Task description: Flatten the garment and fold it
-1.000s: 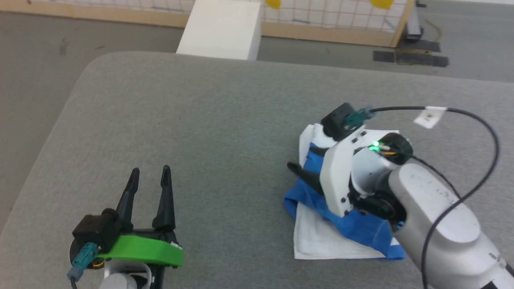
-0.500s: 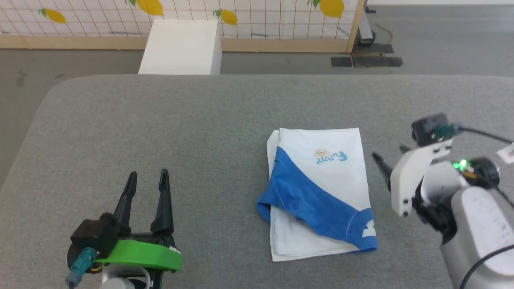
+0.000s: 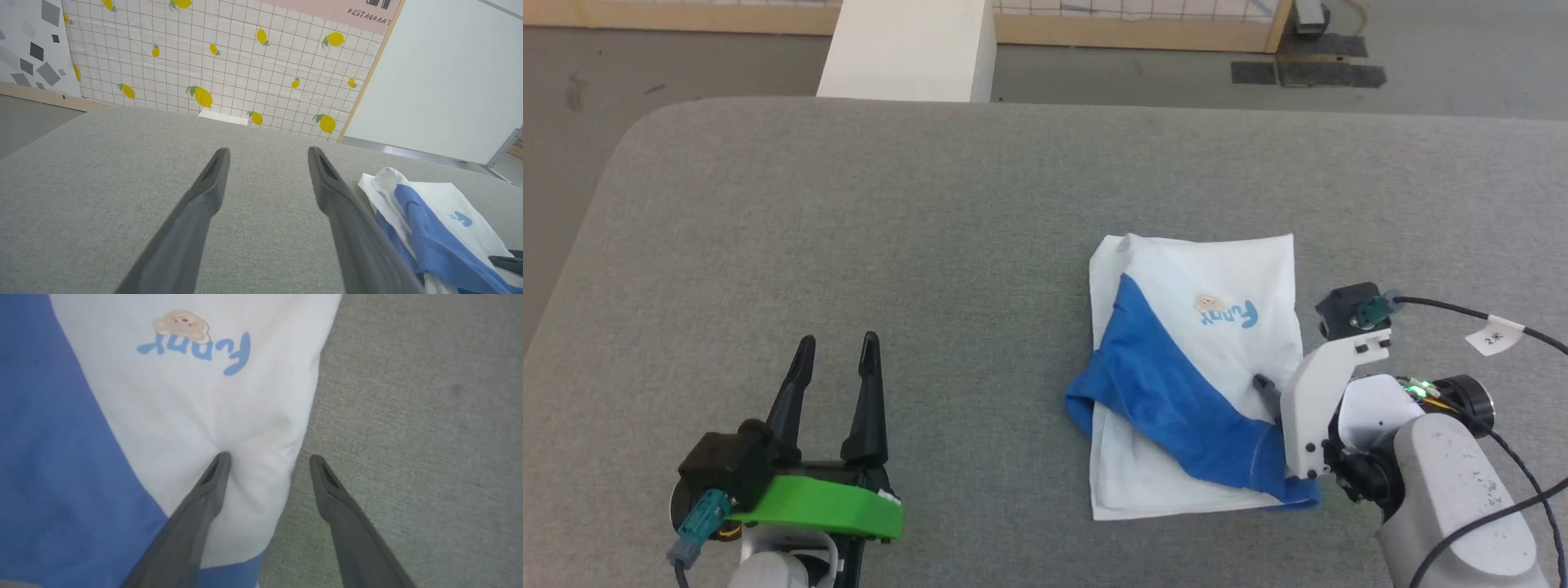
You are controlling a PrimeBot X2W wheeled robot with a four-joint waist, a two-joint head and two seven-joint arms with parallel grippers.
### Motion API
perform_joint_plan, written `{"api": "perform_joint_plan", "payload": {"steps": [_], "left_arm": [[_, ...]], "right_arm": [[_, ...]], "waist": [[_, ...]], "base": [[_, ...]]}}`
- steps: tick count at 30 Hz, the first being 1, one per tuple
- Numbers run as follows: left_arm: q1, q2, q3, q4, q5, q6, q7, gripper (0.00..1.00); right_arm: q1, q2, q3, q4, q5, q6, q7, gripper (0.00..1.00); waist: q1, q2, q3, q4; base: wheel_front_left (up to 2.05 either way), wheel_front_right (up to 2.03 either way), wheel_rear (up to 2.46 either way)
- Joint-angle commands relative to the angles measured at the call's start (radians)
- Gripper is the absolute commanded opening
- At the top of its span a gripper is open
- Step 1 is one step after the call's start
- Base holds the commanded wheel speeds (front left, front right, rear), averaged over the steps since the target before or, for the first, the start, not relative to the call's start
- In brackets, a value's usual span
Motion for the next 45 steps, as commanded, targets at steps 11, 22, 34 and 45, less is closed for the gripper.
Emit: {"api": "perform_joint_plan", "payload": {"steps": [11, 22, 34, 45], "left_arm": [[-0.029, -0.002, -0.006, 0.016, -0.011, -0.004, -0.004, 1.0], [-0.01, -0.003, -0.003, 0.016, -0.009, -0.007, -0.004, 1.0], [-0.006, 0.011, -0.004, -0.017, 0.007, -0.007, -0.004, 1.0], [-0.104, 0.066, -0.023, -0.074, 0.044, -0.004, 0.038, 1.0]], "right_arm": [[-0.042, -0.028, 0.043, 0.078, 0.043, -0.002, 0.153, 0.0], [-0.077, -0.161, 0.166, -0.026, 0.149, -0.002, 0.192, 0.0], [-0.185, -0.611, 0.488, -0.262, 0.356, -0.002, 0.264, 0.0], [-0.296, -0.795, 0.489, -0.123, 0.339, -0.002, 0.099, 0.0]], "waist": [[0.0, 0.0, 0.007, 0.026], [0.0, 0.0, -0.009, 0.008], [0.0, 0.0, 0.06, -0.211], [0.0, 0.0, 0.244, -0.277]], "base": [[0.0, 0.0, 0.0], [0.0, 0.0, 0.0], [0.0, 0.0, 0.0], [0.0, 0.0, 0.0]]}}
